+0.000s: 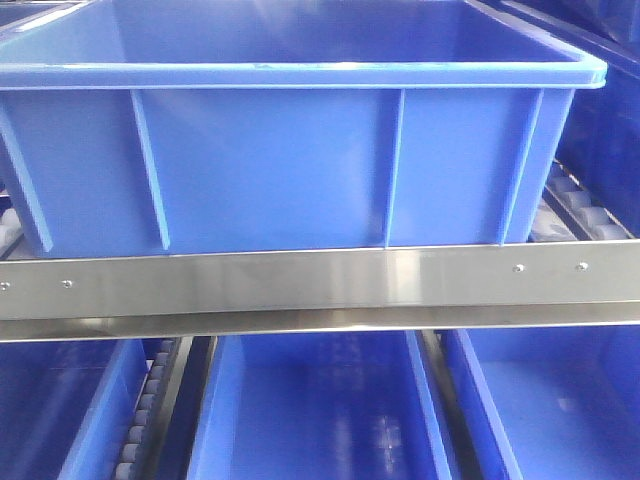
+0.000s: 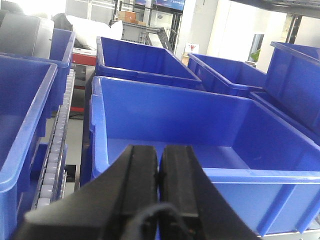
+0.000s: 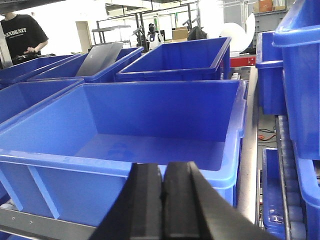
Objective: Grab silver tray and place in blue box
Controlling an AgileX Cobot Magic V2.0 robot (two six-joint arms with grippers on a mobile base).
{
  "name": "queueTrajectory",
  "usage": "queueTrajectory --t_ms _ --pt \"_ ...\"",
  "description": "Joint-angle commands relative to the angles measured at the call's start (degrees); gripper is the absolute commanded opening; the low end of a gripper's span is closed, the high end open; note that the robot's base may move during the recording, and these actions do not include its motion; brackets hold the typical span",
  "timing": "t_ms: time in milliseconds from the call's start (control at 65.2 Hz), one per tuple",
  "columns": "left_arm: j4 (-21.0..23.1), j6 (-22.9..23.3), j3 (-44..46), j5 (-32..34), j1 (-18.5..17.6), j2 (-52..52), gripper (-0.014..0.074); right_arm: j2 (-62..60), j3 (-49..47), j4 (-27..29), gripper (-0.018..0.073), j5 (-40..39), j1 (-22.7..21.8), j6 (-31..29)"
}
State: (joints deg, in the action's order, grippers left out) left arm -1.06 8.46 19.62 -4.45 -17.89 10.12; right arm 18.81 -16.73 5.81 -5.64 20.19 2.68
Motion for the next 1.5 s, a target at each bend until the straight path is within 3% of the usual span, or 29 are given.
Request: queueTrajectory --t_ms 0,169,353,475,675,1488 --pt "-0.1 0.2 1.5 4.5 0.0 0.6 -0.0006 0.3 -1.5 -0.7 0.0052 -4.9 0.0 -0.8" --pt "-0.1 0.2 1.5 4.5 0.0 0.6 -0.0006 -0.9 0.5 -2.4 0.0052 -4.7 -2.4 -0.8" --pt "-0.1 0.2 1.5 4.5 0.0 0.6 -0.0006 -6.5 7.1 -5.8 0.0052 -4.5 -14.5 -0.5" --pt "-0.1 0.2 1.5 4.5 0.0 0.6 -0.0006 -12.0 11.6 -5.8 0.0052 -4.4 -18.4 2.4" --pt "-0.1 0.2 1.5 4.5 0.0 0.6 -0.0006 -20.9 17.3 -7.7 0.0052 0.1 -18.7 2.5" --pt "-0.1 0.2 1.4 4.5 0.0 0.6 -0.0006 -20.6 17.3 -7.7 0.0052 -0.6 -18.7 2.7"
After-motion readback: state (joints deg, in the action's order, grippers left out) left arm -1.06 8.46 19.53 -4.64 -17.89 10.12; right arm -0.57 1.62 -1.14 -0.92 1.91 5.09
